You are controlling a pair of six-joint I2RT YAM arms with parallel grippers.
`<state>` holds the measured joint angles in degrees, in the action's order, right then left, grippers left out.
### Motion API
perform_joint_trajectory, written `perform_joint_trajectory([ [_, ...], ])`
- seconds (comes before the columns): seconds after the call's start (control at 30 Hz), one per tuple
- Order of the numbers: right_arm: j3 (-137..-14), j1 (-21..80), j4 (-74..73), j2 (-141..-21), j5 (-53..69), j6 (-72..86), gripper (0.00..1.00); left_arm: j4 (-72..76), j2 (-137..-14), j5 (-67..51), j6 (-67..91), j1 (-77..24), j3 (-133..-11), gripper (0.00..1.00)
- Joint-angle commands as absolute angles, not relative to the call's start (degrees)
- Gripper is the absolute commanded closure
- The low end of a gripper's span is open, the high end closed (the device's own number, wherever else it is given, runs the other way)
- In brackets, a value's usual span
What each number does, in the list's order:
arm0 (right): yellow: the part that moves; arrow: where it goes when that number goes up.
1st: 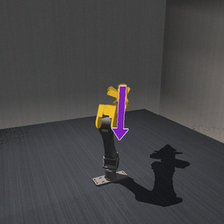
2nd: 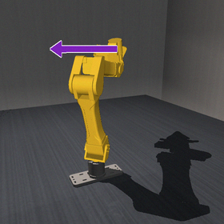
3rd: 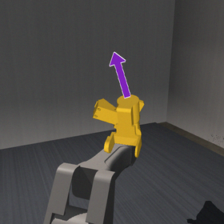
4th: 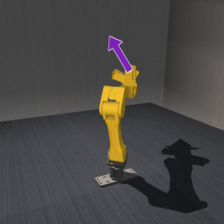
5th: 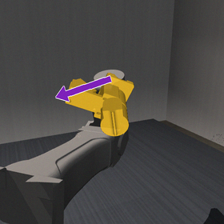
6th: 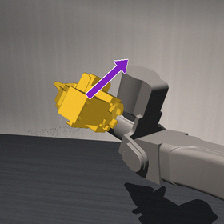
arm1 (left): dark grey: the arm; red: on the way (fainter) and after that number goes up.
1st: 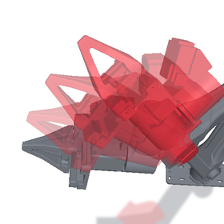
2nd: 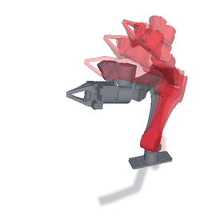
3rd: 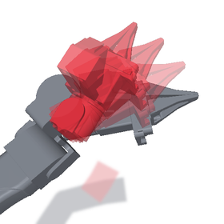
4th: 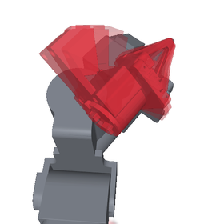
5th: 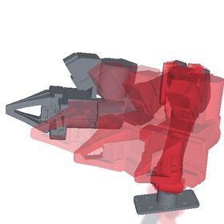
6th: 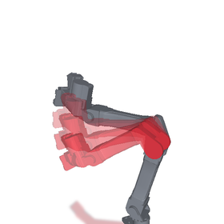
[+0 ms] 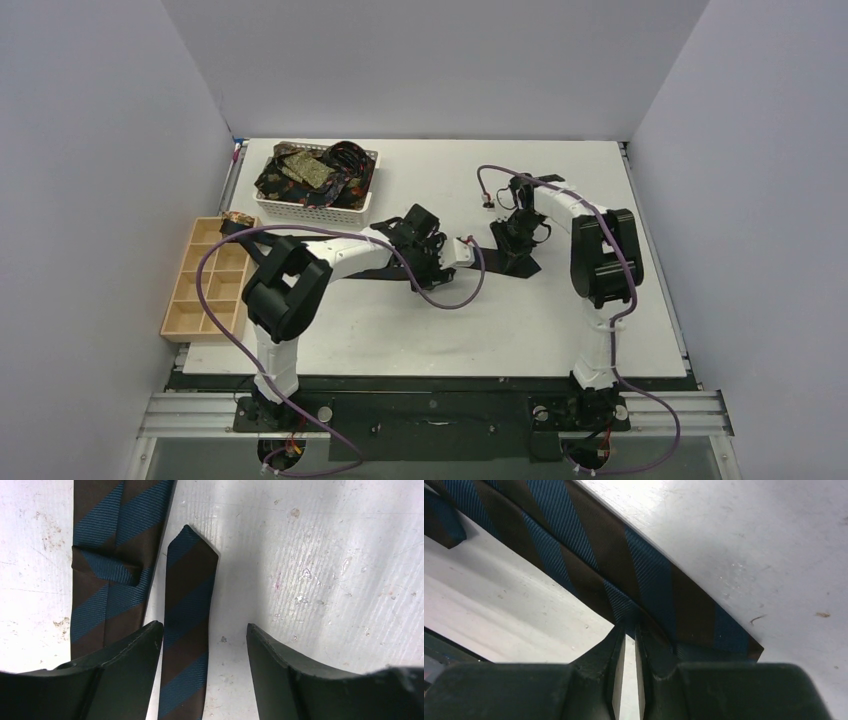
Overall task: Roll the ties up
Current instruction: Flatten out the tie at the center of the board.
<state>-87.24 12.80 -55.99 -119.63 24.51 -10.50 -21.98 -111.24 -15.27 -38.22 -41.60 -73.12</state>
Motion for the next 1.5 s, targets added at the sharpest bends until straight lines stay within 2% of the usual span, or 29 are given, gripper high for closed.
perform_joint_trajectory([
  [0.0, -85.1, 12.3, -55.8, -119.5, 19.1, -11.8, 0.89, -19.5, -108.0, -19.9, -40.1, -40.6, -72.2, 0.41],
  [0.2, -80.4, 8.9, -59.0, -117.8, 11.4, -20.0, 0.91, -19.0, -108.6, -20.1, -39.7, -40.0, -72.9, 0.39],
  [0.3, -79.0, 7.0, -61.6, -116.5, 8.3, -23.6, 0.91, -12.0, -105.0, -23.9, -35.8, -39.3, -69.0, 0.36],
  [0.37, -79.1, 5.8, -63.2, -116.1, 7.3, -25.8, 0.91, -9.3, -103.7, -22.4, -34.7, -38.6, -67.5, 0.35],
  [0.63, -81.2, 5.2, -64.5, -116.4, 5.1, -29.7, 0.91, -15.3, -108.9, -15.6, -20.3, -33.0, -75.3, 0.46],
  [0.93, -81.6, 5.1, -64.6, -116.8, 5.8, -29.3, 0.92, -17.4, -116.6, -13.2, 2.7, -31.4, -79.6, 0.51],
  [1.07, -82.3, 5.2, -64.8, -117.2, 5.8, -29.2, 0.92, -19.6, -116.8, -13.4, 5.6, -31.4, -76.3, 0.54],
  [1.23, -81.9, 6.8, -65.0, -116.5, 6.7, -29.1, 0.92, -19.6, -111.0, -14.3, 8.2, -31.4, -65.4, 0.55],
  [1.47, -74.2, 10.4, -63.9, -112.8, 8.2, -29.1, 0.92, -20.1, -101.8, -15.5, 7.4, -31.4, -59.8, 0.54],
])
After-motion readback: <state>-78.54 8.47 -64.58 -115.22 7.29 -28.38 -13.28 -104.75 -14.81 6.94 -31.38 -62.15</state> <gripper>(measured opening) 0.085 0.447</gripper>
